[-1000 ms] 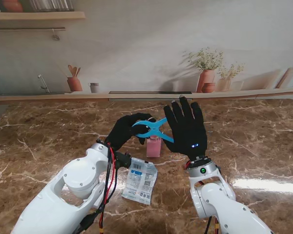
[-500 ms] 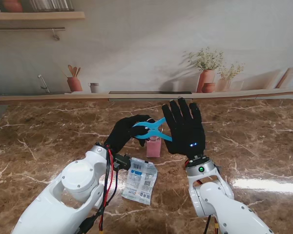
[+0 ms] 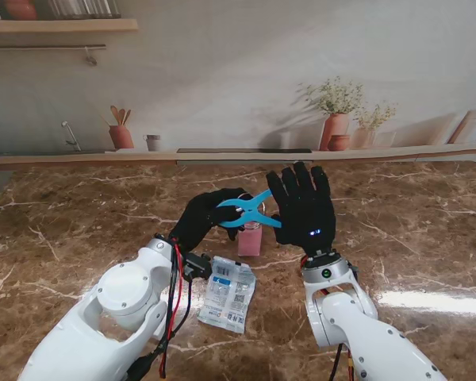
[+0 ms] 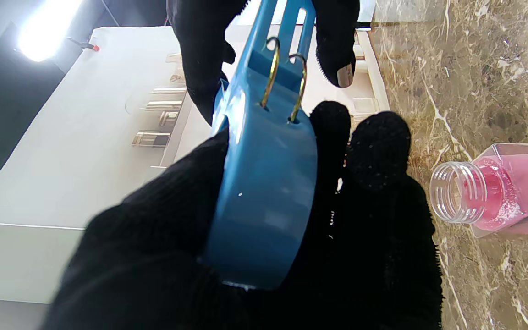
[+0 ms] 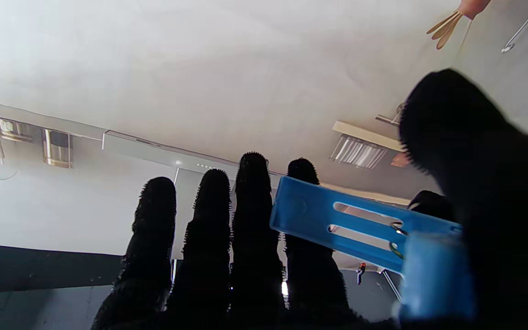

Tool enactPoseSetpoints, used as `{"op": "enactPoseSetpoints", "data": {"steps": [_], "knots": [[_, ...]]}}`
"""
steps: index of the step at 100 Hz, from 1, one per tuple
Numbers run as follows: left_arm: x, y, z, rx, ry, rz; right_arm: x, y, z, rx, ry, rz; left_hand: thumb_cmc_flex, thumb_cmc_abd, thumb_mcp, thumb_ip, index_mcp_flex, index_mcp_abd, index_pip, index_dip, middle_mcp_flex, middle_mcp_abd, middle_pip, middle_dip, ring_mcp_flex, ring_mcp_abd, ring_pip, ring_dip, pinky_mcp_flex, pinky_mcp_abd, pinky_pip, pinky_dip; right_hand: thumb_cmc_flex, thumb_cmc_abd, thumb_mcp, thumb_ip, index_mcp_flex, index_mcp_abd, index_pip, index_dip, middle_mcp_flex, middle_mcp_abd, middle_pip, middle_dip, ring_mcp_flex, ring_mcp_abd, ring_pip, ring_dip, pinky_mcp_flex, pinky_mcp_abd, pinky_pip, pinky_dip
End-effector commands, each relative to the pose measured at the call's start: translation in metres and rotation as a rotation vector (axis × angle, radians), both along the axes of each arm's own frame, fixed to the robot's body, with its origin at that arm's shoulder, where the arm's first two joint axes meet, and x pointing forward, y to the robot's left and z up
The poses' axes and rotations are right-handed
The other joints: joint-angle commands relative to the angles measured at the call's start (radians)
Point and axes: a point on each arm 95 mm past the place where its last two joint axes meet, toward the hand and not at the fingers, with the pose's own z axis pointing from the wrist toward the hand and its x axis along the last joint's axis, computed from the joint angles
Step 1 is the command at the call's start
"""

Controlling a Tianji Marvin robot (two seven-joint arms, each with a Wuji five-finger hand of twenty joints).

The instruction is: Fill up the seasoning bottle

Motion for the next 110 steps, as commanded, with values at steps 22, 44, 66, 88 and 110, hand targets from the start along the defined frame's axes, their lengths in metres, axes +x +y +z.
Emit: {"op": "enactPoseSetpoints", "data": {"steps": [22,44,66,88,110], "knots": [[-0.0021,0.0004,0.0043,-0.015,-0.001,-0.001,0.0074,-0.0100,-0.0081,-0.021,-0.013,0.018,0.055,0.045,-0.028,-0.032,-0.008,-0.150,0.795,0.007,0.050,-0.121,0.063,0.016,0.023,0.034,0.027,-0.007,-0.005,-0.028,0.097,0.053,0.080,0.041,0.058,-0.009,0.173,-0.189,0.205,0.104,0.123,-0.113,0.038,0.038,0.101,-0.046,-0.007,0.029,0.065,0.001,0.077,-0.013],[-0.0015,0.0004,0.0044,-0.011,-0.006,0.004,0.0055,-0.0112,-0.0087,-0.034,-0.031,0.040,0.055,0.046,-0.030,-0.031,-0.007,-0.151,0.794,0.008,0.050,-0.116,0.063,0.017,0.025,0.035,0.029,-0.005,-0.003,-0.027,0.098,0.055,0.056,0.057,0.012,0.008,0.135,-0.200,0.188,0.090,-0.222,-0.022,-0.151,-0.148,-0.179,-0.038,-0.065,-0.030,-0.041,-0.013,0.007,-0.044],[-0.0014,-0.0001,0.0040,-0.015,-0.008,0.002,0.0054,-0.0103,-0.0075,-0.063,-0.048,0.094,0.057,0.048,-0.032,-0.031,-0.009,-0.152,0.793,0.008,0.047,-0.111,0.061,0.018,0.020,0.037,0.026,-0.004,-0.007,-0.027,0.097,0.056,0.117,0.036,0.088,0.015,0.098,-0.160,0.070,-0.008,0.023,-0.107,-0.007,-0.135,-0.039,-0.040,-0.004,-0.033,-0.004,-0.002,0.038,-0.032],[-0.0014,0.0005,0.0045,-0.015,-0.020,-0.002,0.0083,-0.0119,-0.0105,-0.067,-0.039,0.073,0.059,0.049,-0.037,-0.030,-0.010,-0.157,0.794,0.016,0.043,-0.111,0.060,0.019,0.015,0.032,0.024,-0.004,-0.008,-0.029,0.094,0.055,0.136,0.032,0.114,0.015,0.189,-0.091,-0.031,-0.165,0.242,-0.148,0.072,-0.009,0.213,-0.030,0.010,0.018,0.077,0.030,0.070,-0.036],[-0.0017,0.0012,0.0051,-0.020,-0.021,-0.003,0.0098,-0.0131,-0.0111,-0.043,-0.057,0.073,0.061,0.052,-0.042,-0.028,-0.013,-0.162,0.789,0.021,0.041,-0.128,0.061,0.020,0.012,0.029,0.022,-0.004,-0.009,-0.032,0.091,0.055,0.176,-0.028,0.084,-0.115,0.221,-0.187,0.170,-0.018,0.309,-0.206,0.190,0.288,0.308,-0.066,0.101,0.135,0.143,0.024,0.128,-0.023]]}}
